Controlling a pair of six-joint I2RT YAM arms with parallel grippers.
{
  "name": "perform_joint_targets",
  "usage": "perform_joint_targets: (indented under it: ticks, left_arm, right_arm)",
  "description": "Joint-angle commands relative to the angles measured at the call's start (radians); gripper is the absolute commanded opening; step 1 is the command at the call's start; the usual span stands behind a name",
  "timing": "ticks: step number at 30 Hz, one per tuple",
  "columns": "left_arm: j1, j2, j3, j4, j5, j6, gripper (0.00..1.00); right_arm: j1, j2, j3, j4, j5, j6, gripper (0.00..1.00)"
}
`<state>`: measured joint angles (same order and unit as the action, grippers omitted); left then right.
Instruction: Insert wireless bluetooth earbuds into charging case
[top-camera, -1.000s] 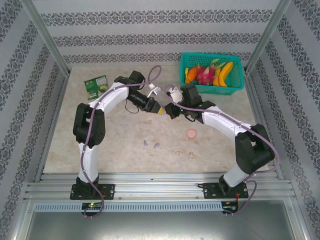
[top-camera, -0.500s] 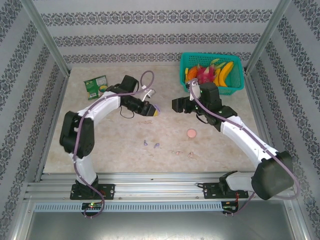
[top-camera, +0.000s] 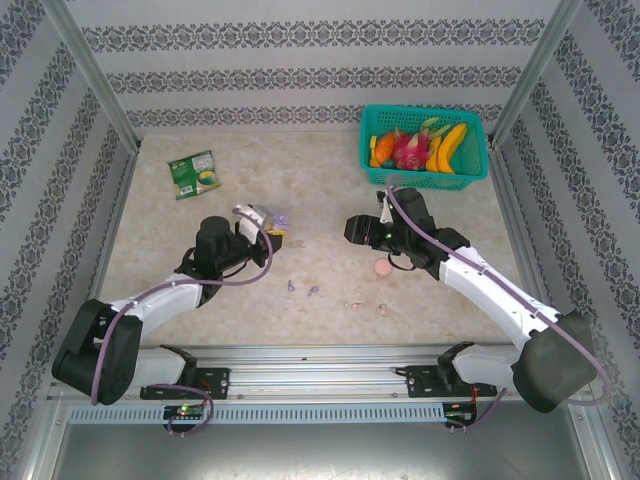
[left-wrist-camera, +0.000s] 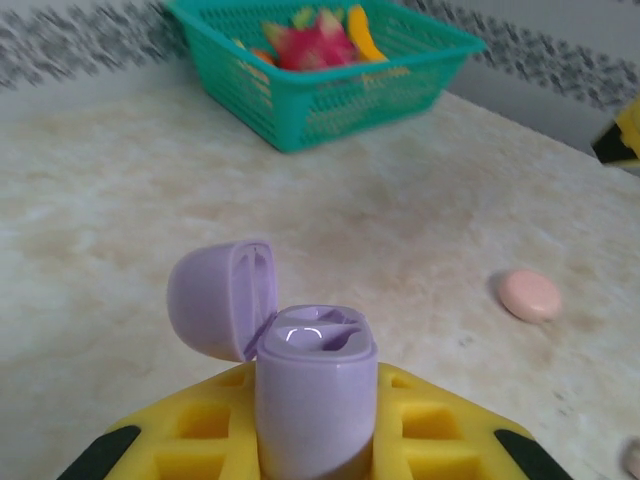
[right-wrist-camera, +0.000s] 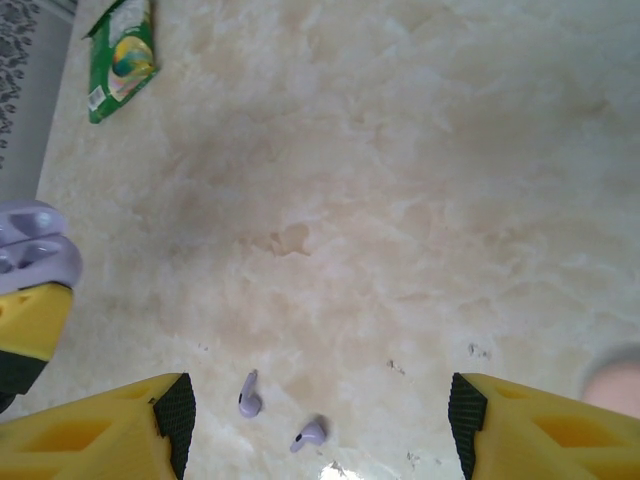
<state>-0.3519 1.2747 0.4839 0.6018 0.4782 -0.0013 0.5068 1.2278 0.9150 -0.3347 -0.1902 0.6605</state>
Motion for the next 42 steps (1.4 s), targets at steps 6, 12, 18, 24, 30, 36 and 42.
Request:
perform_joint_targets:
  ticks: [6,12,18,24,30,36,42]
  left_arm:
    - [-0.003,-0.042,-0.076,0.433,-0.145,-0.042,0.0]
    - [-0.003,-0.01,-0.112,0.556,-0.205,-0.058,0.0]
    - [-0.004,0.019,-0.116,0.578,-0.208,-0.077,0.0]
    - [-0.001,0.04,-0.119,0.605,-0.271,-0.071,0.0]
    - [0.002,0.034,-0.108,0.631,-0.369,-0.084,0.0]
    - [0.019,0.031,-0.096,0.633,-0.419,-0.12,0.0]
    - [0.048,0.005,-0.091,0.605,-0.45,-0.141,0.0]
  right_arm:
    - [0.116,0.074,0.024,-0.075,0.131,0.125,0.7]
    - [0.201,0.163,0.091,-0.118,0.182,0.157,0.7]
    - [0.218,0.218,0.162,-0.122,0.185,0.125,0.7]
    - [0.223,0.281,0.231,-0.162,0.178,0.125,0.69]
    - [0.283,0.358,0.285,-0.219,0.195,0.173,0.68]
    - [0.372,0.477,0.35,-0.264,0.214,0.201,0.65]
    - [0.42,0.58,0.394,-0.264,0.212,0.106,0.6]
